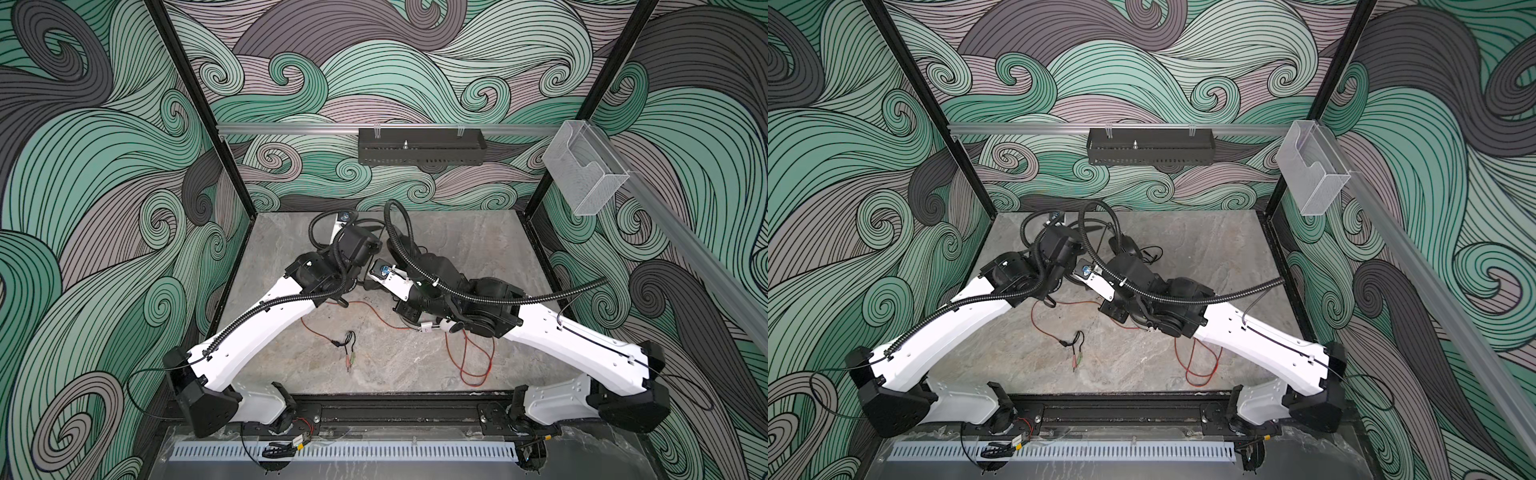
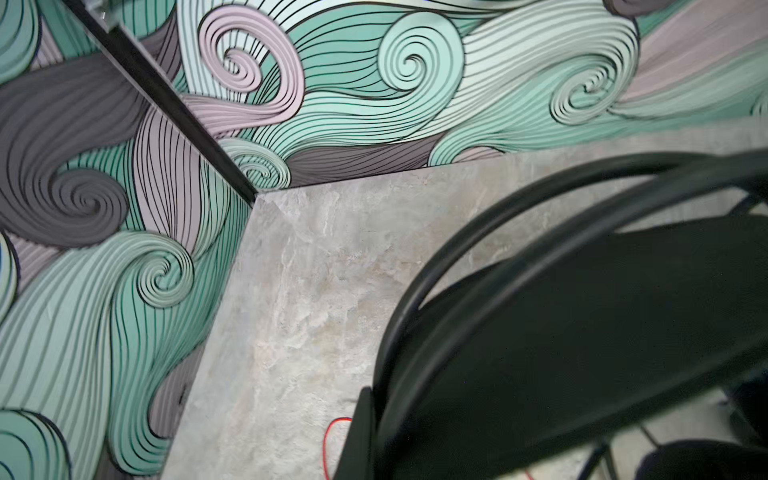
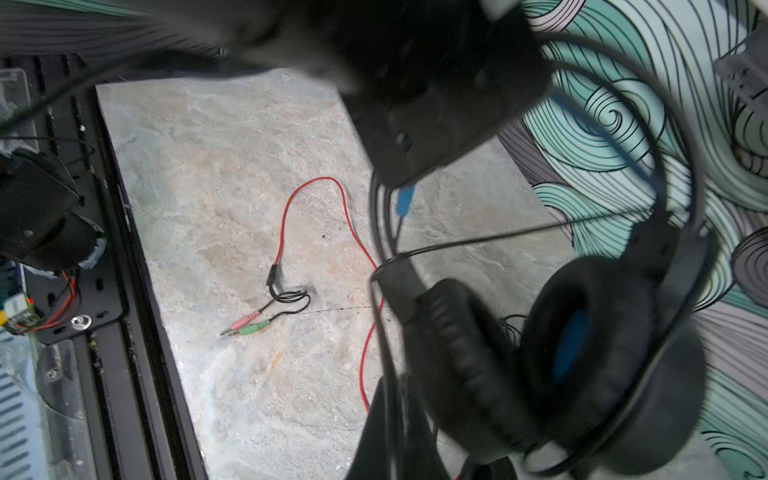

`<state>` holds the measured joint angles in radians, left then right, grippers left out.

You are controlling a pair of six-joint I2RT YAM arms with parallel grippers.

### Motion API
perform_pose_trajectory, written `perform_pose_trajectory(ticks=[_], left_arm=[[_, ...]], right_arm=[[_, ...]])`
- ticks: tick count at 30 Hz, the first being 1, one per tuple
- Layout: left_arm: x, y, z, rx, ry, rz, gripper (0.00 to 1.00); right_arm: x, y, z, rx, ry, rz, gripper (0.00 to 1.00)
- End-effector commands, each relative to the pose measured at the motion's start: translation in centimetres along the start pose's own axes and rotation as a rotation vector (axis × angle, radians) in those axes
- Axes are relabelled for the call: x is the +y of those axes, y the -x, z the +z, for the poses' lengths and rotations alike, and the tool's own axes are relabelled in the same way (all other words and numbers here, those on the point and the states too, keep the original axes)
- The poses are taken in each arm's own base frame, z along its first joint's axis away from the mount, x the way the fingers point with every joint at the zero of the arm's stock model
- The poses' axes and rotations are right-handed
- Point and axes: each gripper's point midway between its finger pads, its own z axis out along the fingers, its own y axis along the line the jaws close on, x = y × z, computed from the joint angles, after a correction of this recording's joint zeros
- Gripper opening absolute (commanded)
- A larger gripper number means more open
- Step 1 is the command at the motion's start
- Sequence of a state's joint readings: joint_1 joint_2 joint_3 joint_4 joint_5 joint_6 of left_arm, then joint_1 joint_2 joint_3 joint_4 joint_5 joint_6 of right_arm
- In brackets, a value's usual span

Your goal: Wrap the headphones

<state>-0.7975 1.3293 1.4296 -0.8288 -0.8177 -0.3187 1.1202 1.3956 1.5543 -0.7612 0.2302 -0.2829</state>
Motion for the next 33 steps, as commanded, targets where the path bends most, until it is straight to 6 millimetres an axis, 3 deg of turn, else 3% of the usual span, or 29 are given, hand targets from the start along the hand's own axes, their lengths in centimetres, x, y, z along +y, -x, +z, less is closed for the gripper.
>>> perform_pose_trajectory(ticks=[1, 9, 15, 20, 33], left_arm=[[2.1, 1.7, -2.5, -0.098, 0.047, 0.103, 0.00], [1.5, -1.0, -4.6, -0.042, -0.123, 0.168, 0.00], [0.5, -2.7, -5.2, 0.009, -0.238, 0.142, 0.00], [0.3, -2.9, -5.5, 0.022, -0.258, 0.156, 0.00], [2.1, -0.4, -7.2, -0.037, -0.237, 0.198, 0.00]], right_arm=[[-1.4, 0.6, -1.4, 0.033, -0.057, -0.115, 0.00], [-3.8, 0.8, -2.2, 0.064, -0.177, -0.193, 0.00], [-5.0, 2.7, -5.0, -0.080, -0.228, -0.120, 0.03], [-5.0, 3.4, -7.3, -0.177, -0.254, -0.158, 0.07], [-2.8, -1.5, -9.1, -0.038, -0.316, -0.513, 0.13]])
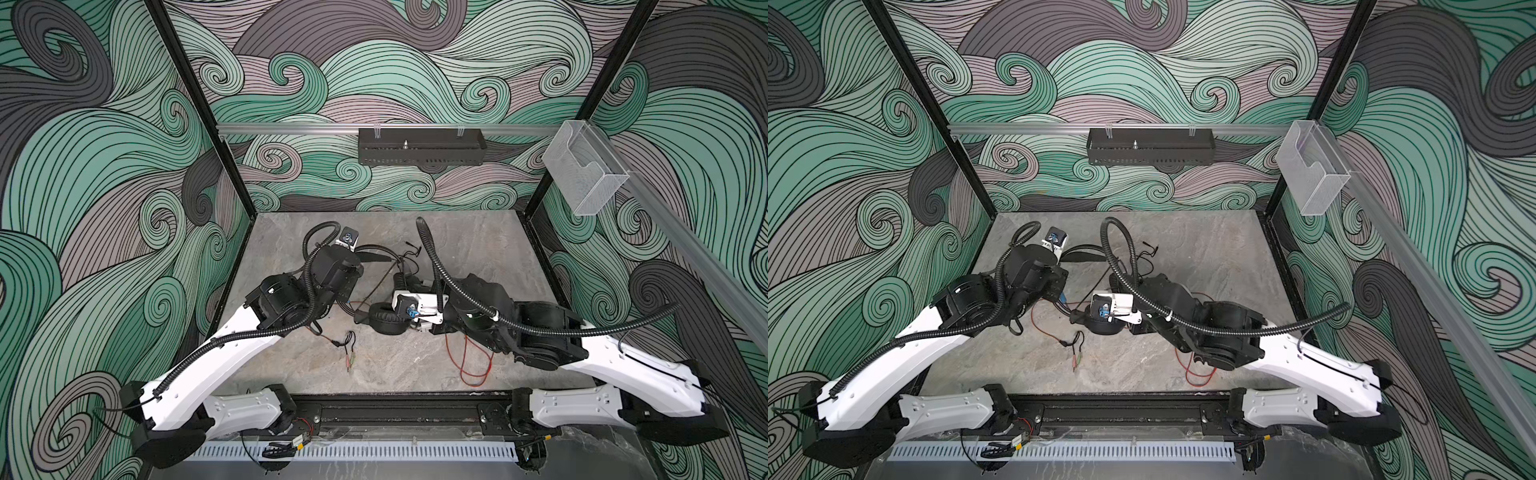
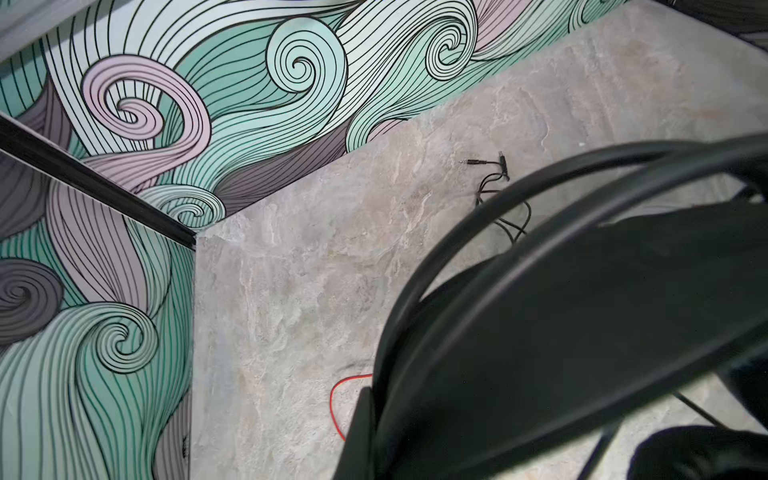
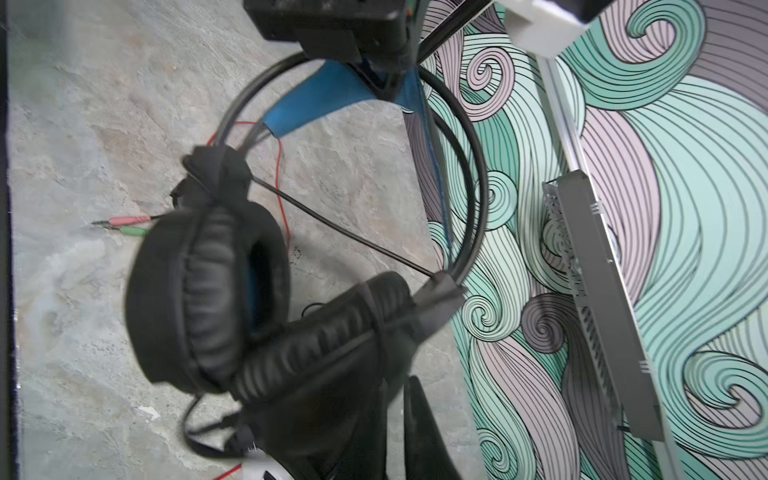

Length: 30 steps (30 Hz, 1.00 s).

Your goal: Wrap the headphones

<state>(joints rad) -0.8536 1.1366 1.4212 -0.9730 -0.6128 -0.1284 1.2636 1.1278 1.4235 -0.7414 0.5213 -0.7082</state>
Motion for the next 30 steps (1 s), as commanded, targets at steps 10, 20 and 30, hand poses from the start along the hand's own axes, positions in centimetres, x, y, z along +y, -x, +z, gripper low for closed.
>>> perform_pose_trajectory(ticks=[10, 20, 30], left_arm=[[0.7, 1.5, -2.3, -0.047, -0.040, -0.020, 0.00], [0.5, 2.1, -4.6, 0.014, -0.170, -0.335, 0.00], [2.9, 5.0, -8.0, -0.016, -0.190, -0.410, 0.00]], right_arm=[[-2.4, 0.4, -0.7, -0.009, -0.109, 0.045, 0.18], [-2.6, -3.6, -4.3, -0.212, -0.066, 0.609, 0.72], [1.1, -2.8, -7.1, -0.366, 0.145, 0.689, 0.79]])
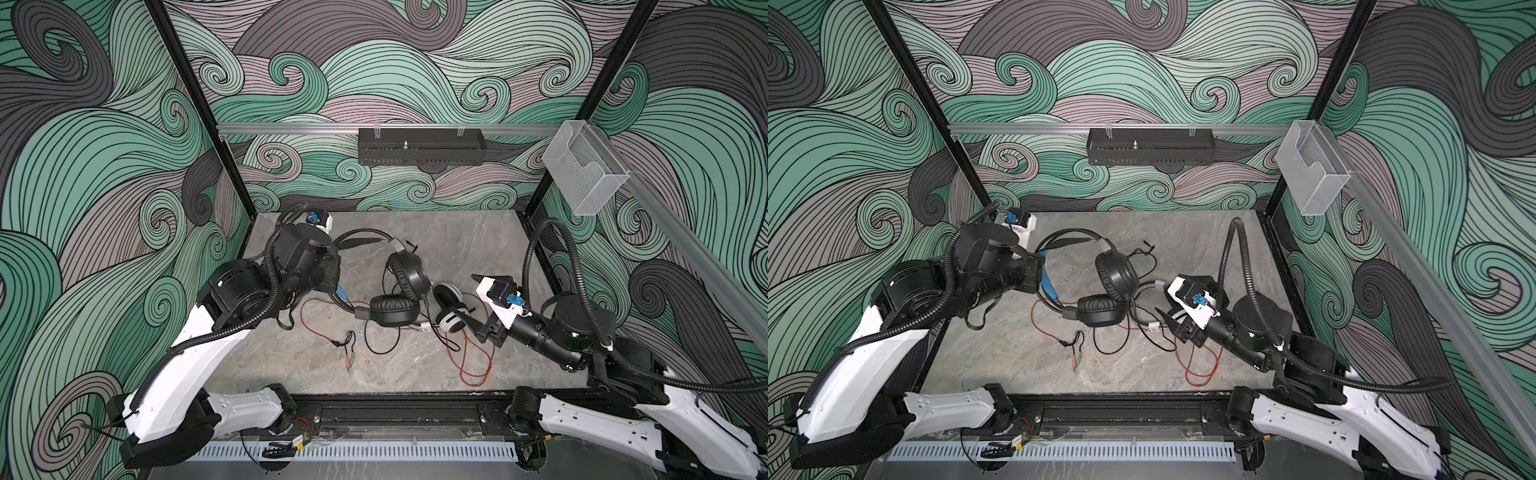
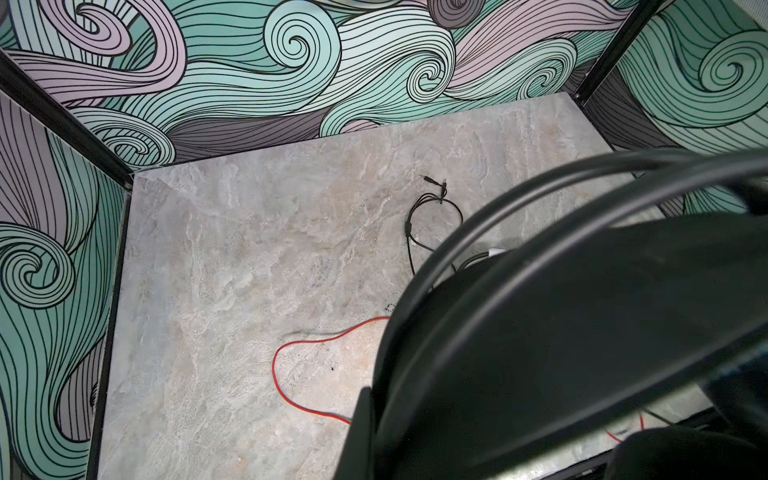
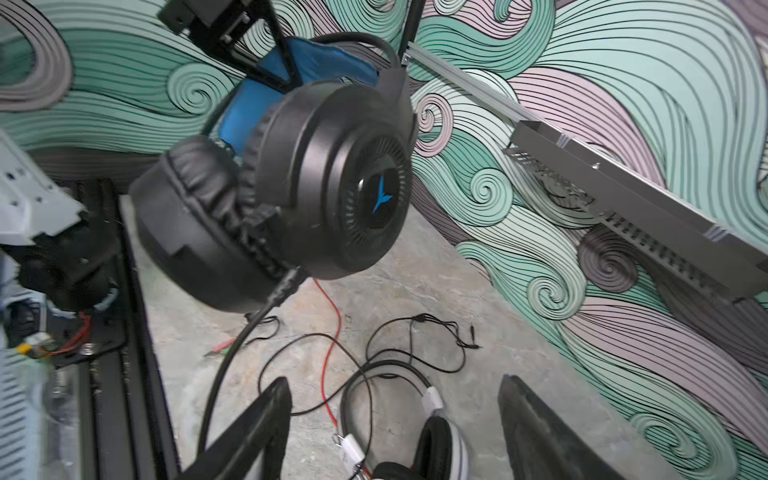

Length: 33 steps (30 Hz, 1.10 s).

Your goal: Wrap the headphones

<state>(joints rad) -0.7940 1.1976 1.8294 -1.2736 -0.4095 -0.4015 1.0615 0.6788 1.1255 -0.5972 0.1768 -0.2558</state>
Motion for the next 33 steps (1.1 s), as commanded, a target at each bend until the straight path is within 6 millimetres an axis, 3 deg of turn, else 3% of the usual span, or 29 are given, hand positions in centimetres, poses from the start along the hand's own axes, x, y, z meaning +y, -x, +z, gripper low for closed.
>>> perform_pose_trajectory(ticks=[1, 8, 16, 23, 26, 30, 33], left_arm=[[-0.1, 2.0, -2.1, -0.045, -0.041, -0.077, 0.00], [-0.1, 4.1, -3.5, -0.093, -0.051, -0.060, 0.00], [-0.9, 5.7, -4.8, -0.151, -0.123, -0.098, 0.00], [-1.4, 6.9, -5.3, -0.174, -0.155, -0.140, 0.00], [-1.8, 7.7, -5.6, -0.192, -0.182, -0.176, 0.00], [-2.2, 8.8, -5.9, -0.216, -0.217, -0.225, 0.00], [-2.5, 9.0, -5.9, -0.212, -0.236, -0.246, 0.00]], right_arm=[[2.7, 0.3, 0.2, -0.039, 0.147, 0.106, 0.80], [5.4, 0.9, 0.1, -0.090, 0.307, 0.219, 0.80], [5.5, -1.3, 2.3, -0.114, 0.256, 0.262, 0.81], [7.3, -3.2, 4.8, -0.118, 0.309, 0.336, 0.78], [7.2, -5.3, 5.9, -0.104, 0.274, 0.382, 0.75], [5.9, -9.6, 7.3, -0.120, 0.194, 0.545, 0.70], [5.2, -10.7, 7.5, -0.145, 0.189, 0.609, 0.70]])
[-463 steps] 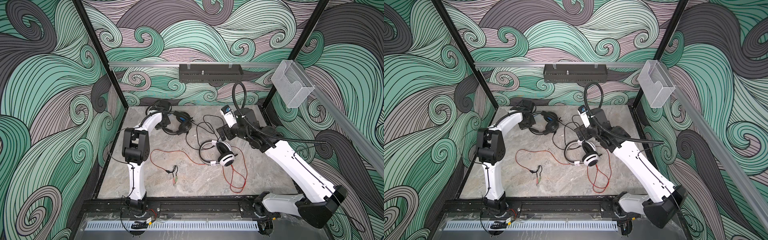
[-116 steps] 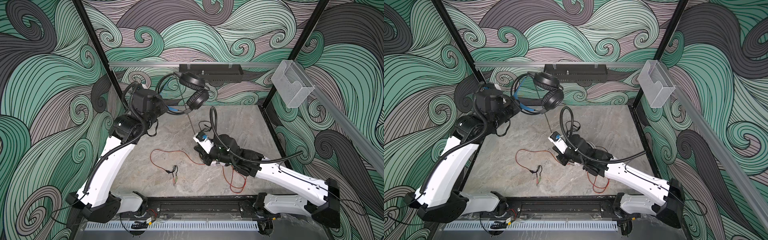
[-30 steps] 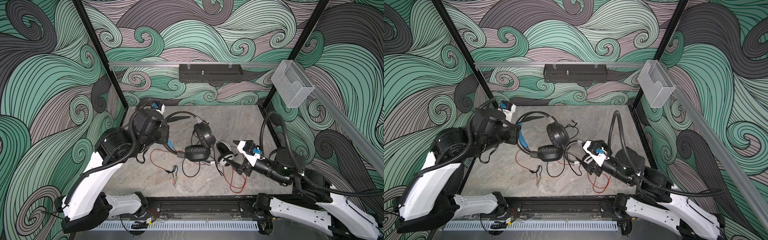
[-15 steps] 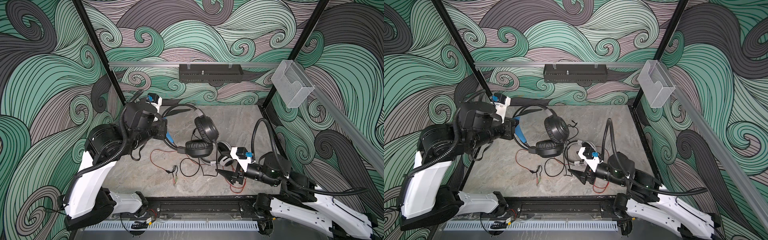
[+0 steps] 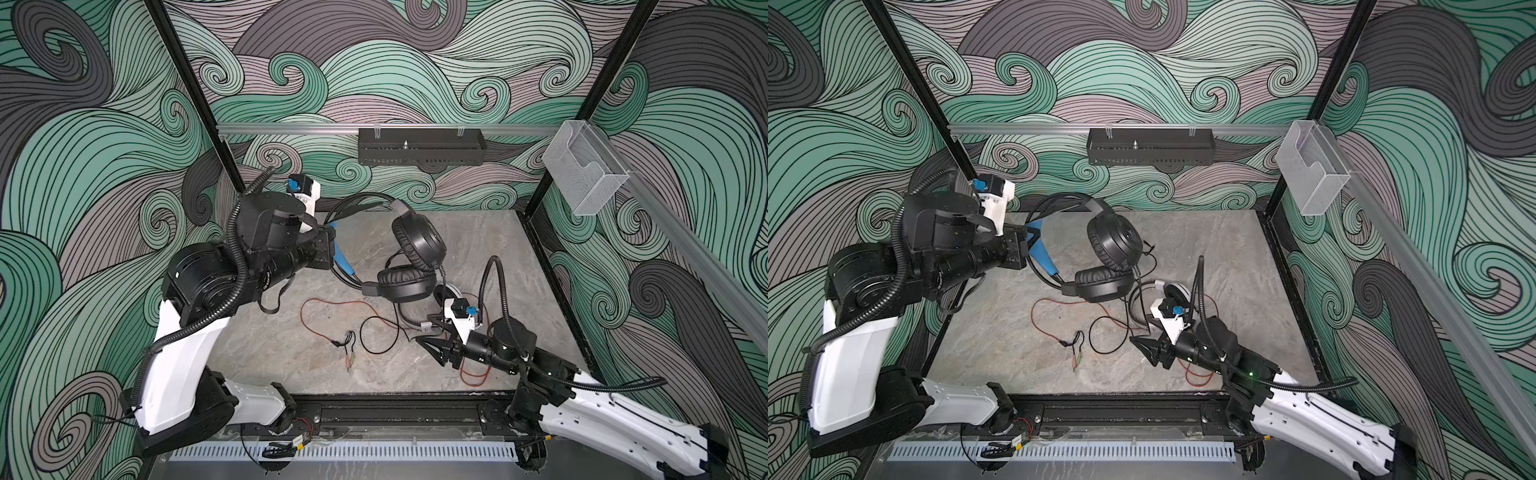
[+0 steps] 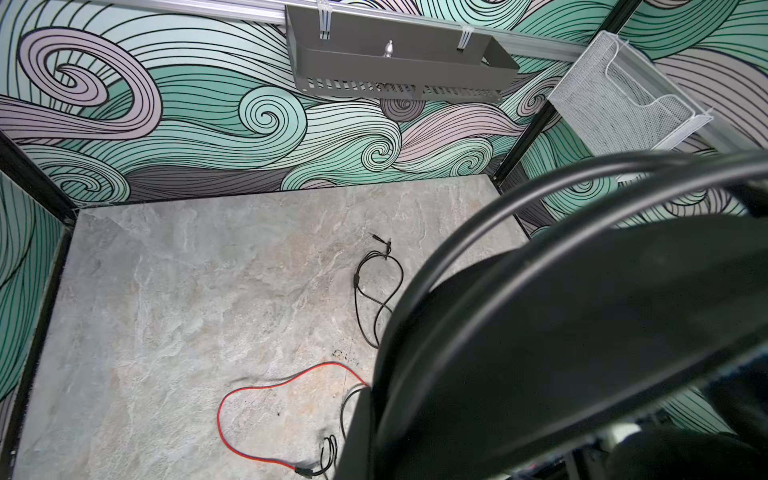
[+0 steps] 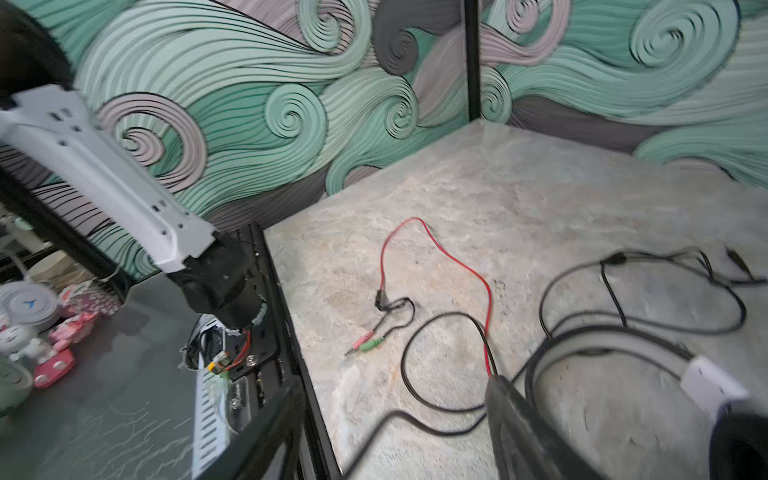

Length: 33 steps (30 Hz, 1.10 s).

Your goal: Wrap the headphones

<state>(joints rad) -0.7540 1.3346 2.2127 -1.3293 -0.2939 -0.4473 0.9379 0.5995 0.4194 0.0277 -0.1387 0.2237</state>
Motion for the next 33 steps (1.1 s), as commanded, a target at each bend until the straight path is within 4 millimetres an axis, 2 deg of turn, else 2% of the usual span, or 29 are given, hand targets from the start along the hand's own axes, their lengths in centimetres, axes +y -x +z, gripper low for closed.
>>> perform_pose_trajectory(ticks=[1, 6, 9, 13, 15, 20, 29, 33], left_arm=[[-1.4, 2.7, -1.2, -0.090, -0.093, -0.119, 0.00], [-1.8, 2.6, -0.6, -0.064, -0.121, -0.174, 0.00], [-2.0, 2.4, 0.0, -0.040, -0.139, -0.211, 0.00], [-2.4, 2.1, 0.8, -0.007, -0.159, -0.243, 0.00], [-2.5, 2.1, 1.1, 0.003, -0.163, -0.262, 0.00], [-2.1, 1.8, 2.1, 0.042, -0.164, -0.326, 0.00], [-1.4, 1.9, 2.9, 0.056, -0.157, -0.373, 0.00], [-1.1, 2.0, 3.1, 0.052, -0.156, -0.395, 0.00]], right_arm=[[-0.2, 3.2, -0.5, -0.150, 0.028, 0.083, 0.70], [-0.8, 3.6, 0.0, -0.172, 0.027, 0.054, 0.77], [-0.7, 3.2, 0.7, -0.153, 0.042, 0.035, 0.79], [-2.2, 2.8, 1.4, -0.179, 0.008, 0.033, 0.82], [-2.5, 3.0, 2.0, -0.192, 0.030, 0.037, 0.82], [-1.8, 3.7, 3.5, -0.206, 0.100, 0.025, 0.81], [-2.6, 3.8, 6.0, -0.221, 0.115, 0.029, 0.77], [-2.4, 4.0, 7.0, -0.218, 0.150, 0.031, 0.68]])
